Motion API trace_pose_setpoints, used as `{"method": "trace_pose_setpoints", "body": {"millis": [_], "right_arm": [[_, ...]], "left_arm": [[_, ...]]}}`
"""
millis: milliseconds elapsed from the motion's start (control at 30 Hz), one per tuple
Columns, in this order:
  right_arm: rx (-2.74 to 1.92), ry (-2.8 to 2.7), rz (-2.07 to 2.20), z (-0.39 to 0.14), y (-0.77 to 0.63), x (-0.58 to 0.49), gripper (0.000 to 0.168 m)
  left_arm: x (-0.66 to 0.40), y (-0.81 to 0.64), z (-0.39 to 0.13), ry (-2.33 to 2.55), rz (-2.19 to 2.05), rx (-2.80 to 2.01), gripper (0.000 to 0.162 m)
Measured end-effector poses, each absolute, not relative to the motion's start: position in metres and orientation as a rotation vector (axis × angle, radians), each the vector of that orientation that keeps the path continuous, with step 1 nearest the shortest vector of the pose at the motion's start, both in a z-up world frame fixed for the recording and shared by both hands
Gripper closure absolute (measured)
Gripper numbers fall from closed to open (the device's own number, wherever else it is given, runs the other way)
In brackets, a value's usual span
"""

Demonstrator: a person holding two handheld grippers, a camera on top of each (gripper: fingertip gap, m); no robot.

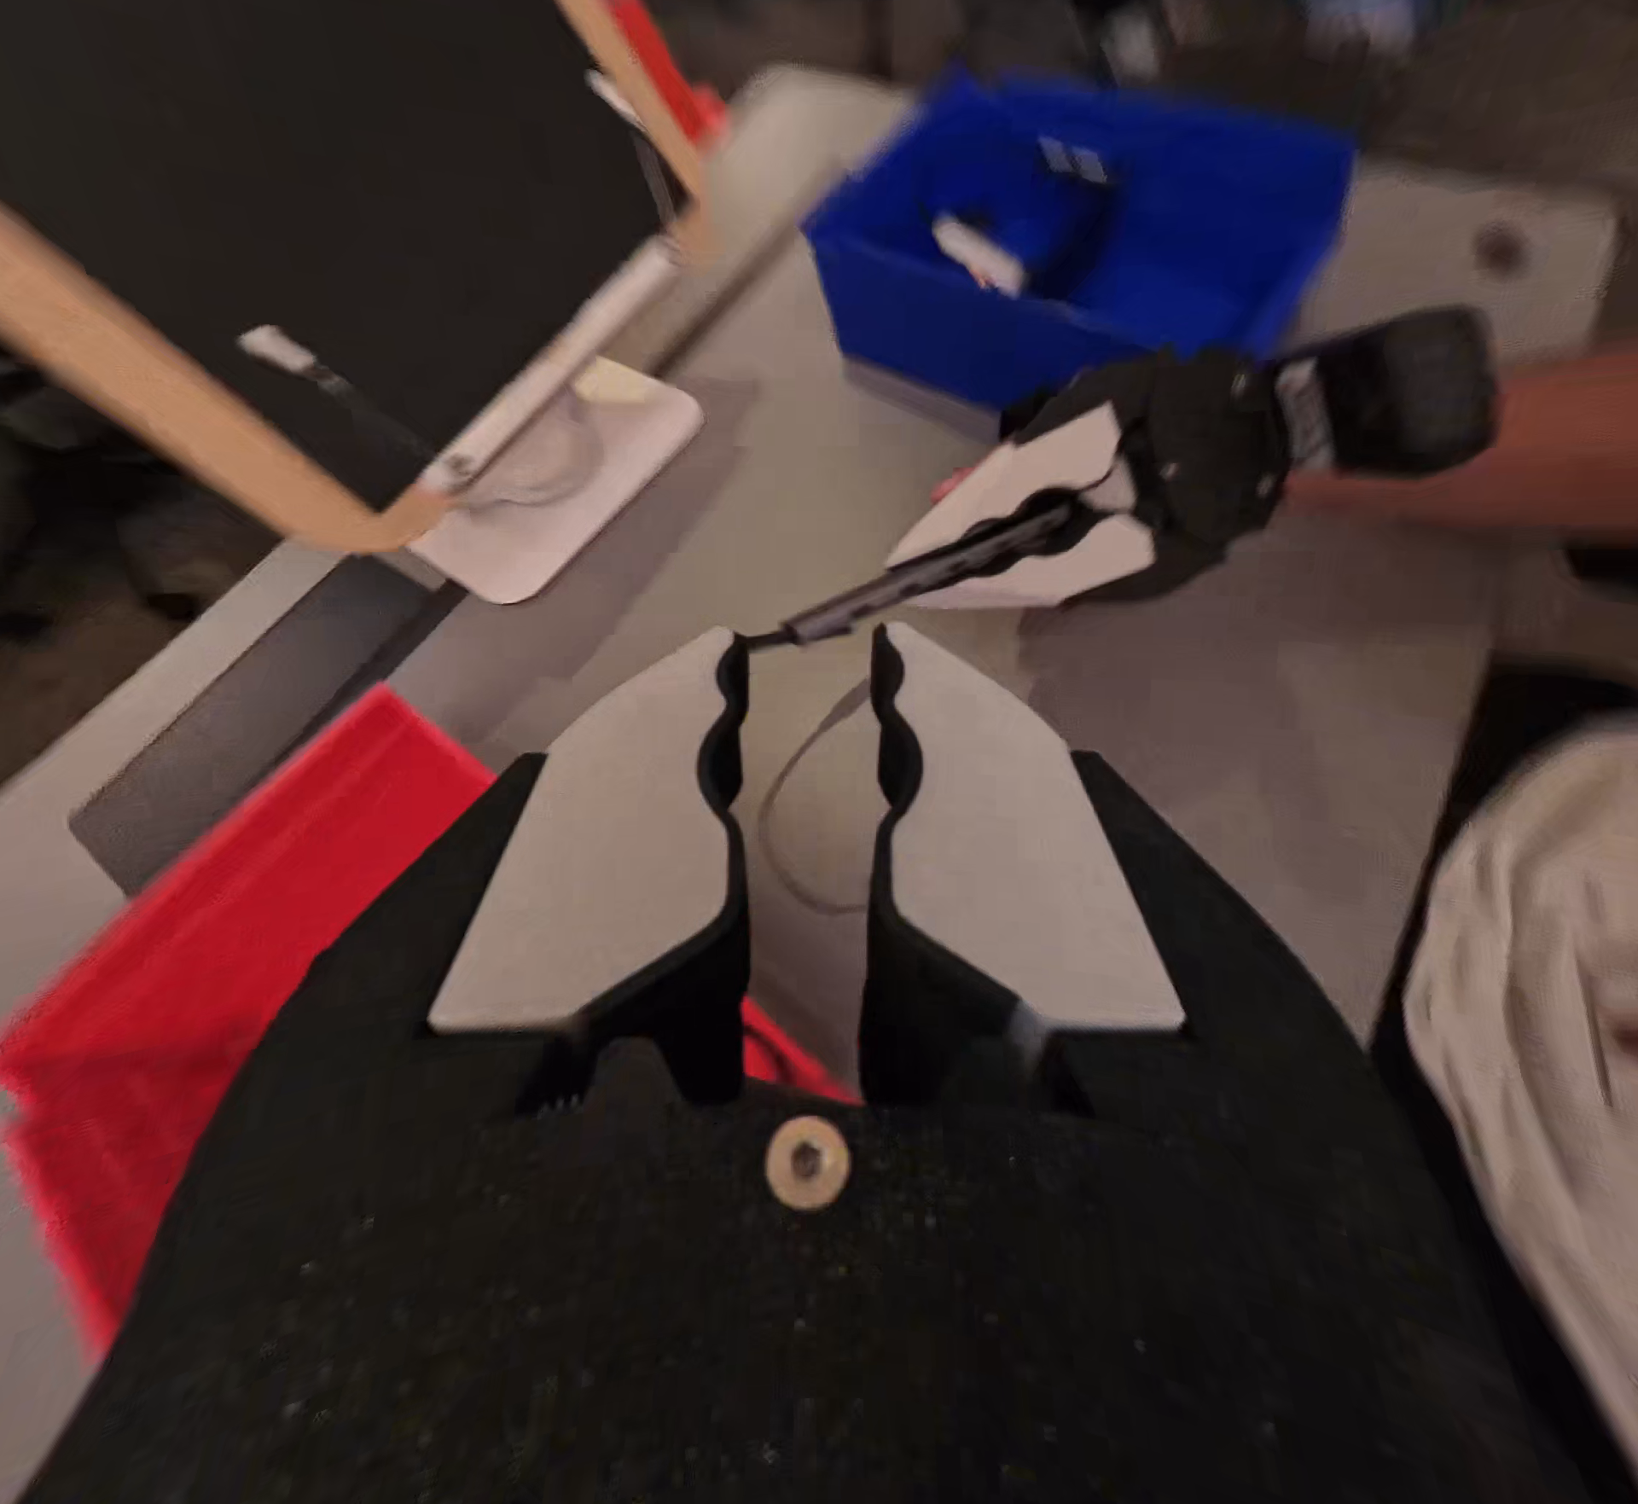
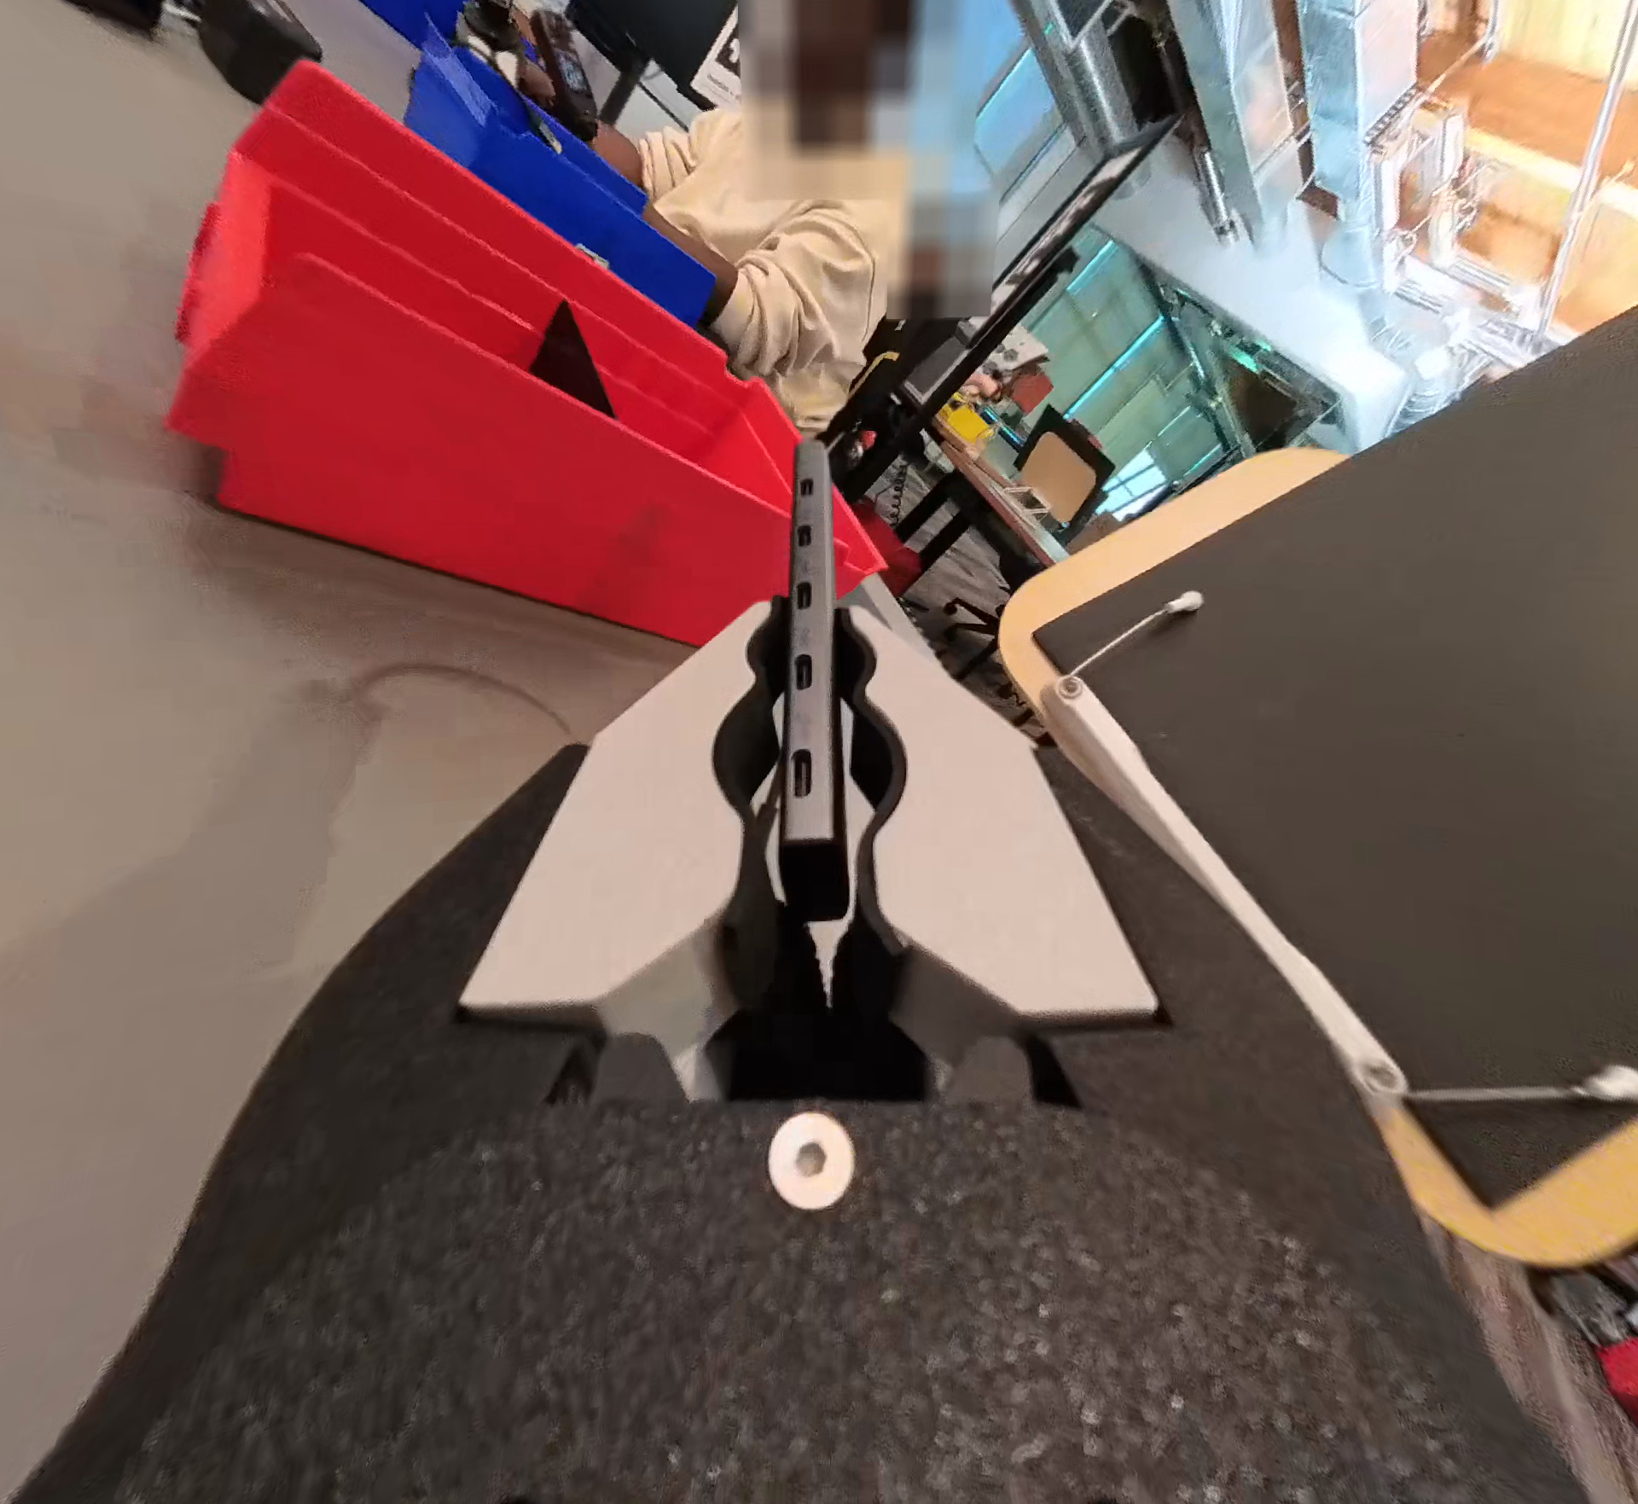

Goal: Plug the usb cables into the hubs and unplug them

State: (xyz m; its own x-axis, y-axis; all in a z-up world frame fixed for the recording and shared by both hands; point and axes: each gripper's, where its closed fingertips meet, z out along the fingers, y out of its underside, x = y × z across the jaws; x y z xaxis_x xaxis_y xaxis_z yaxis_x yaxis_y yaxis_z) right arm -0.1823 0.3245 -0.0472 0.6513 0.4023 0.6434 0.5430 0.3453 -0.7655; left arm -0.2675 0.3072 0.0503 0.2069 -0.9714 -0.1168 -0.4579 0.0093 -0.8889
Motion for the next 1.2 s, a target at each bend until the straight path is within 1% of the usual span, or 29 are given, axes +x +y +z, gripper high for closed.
{"method": "trace_pose_setpoints", "body": {"millis": [67,133,200,300,367,500,600,633,733,767,800,867,967,1067,1200], "right_arm": [[-1.267,-0.936,-0.130,-0.056,0.351,-0.183,0.161],[-1.273,-0.926,-0.154,-0.067,0.378,-0.181,0.161],[-1.276,-0.905,-0.185,-0.079,0.398,-0.178,0.161],[-1.256,-0.859,-0.275,-0.095,0.404,-0.171,0.161],[-1.216,-0.855,-0.370,-0.088,0.395,-0.169,0.161],[-1.192,-0.878,-0.329,-0.088,0.373,-0.165,0.161],[-1.197,-0.884,-0.260,-0.088,0.370,-0.168,0.161],[-1.190,-0.900,-0.269,-0.090,0.371,-0.170,0.161],[-1.171,-0.949,-0.305,-0.095,0.369,-0.175,0.161],[-1.161,-0.954,-0.295,-0.094,0.368,-0.177,0.161],[-1.163,-0.959,-0.291,-0.095,0.368,-0.178,0.161],[-1.168,-0.964,-0.311,-0.097,0.371,-0.177,0.161],[-1.176,-0.961,-0.303,-0.097,0.371,-0.176,0.161],[-1.183,-0.952,-0.279,-0.097,0.371,-0.175,0.161],[-1.197,-0.940,-0.249,-0.096,0.371,-0.174,0.161]], "left_arm": [[-0.298,0.284,0.016,1.084,-0.814,-1.579,0.137],[-0.320,0.258,-0.033,0.902,-0.808,-1.620,0.141],[-0.332,0.233,-0.077,0.837,-0.746,-1.701,0.141],[-0.337,0.205,-0.115,0.808,-0.731,-1.776,0.141],[-0.340,0.203,-0.122,0.828,-0.731,-1.823,0.137],[-0.362,0.228,-0.132,0.795,-0.644,-1.877,0.137],[-0.386,0.243,-0.146,0.720,-0.555,-1.987,0.129],[-0.393,0.247,-0.147,0.681,-0.551,-2.003,0.129],[-0.400,0.267,-0.133,0.603,-0.591,-2.009,0.129],[-0.401,0.277,-0.126,0.620,-0.571,-2.025,0.126],[-0.407,0.292,-0.119,0.637,-0.502,-2.054,0.122],[-0.422,0.329,-0.105,0.656,-0.330,-2.129,0.122],[-0.432,0.386,-0.103,0.659,-0.195,-2.306,0.117],[-0.433,0.430,-0.122,0.641,-0.151,-2.460,0.117],[-0.445,0.466,-0.156,0.493,-0.066,-2.597,0.120]]}}
